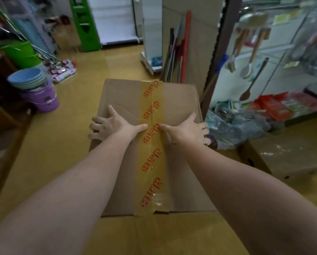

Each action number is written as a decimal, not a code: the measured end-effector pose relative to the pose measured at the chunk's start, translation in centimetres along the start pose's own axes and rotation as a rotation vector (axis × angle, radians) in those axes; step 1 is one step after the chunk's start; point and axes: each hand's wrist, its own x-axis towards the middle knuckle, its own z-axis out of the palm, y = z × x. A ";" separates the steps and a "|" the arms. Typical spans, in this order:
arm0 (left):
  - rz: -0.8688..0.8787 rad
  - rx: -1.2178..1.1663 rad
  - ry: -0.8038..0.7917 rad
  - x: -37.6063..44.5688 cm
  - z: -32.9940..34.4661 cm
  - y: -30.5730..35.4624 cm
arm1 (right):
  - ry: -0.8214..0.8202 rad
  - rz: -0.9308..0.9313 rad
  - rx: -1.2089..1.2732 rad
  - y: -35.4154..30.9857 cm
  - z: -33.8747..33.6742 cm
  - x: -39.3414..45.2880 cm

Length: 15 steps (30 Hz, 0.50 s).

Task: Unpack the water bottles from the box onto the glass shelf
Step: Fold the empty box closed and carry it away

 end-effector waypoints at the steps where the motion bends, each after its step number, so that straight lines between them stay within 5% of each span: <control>1: -0.017 -0.004 0.002 1.4 -0.6 -0.5 | -0.010 -0.016 -0.005 -1.6 0.6 0.2; 15: -0.297 -0.156 0.080 17.1 -8.6 -5.2 | -0.090 -0.282 -0.157 -21.6 8.1 3.7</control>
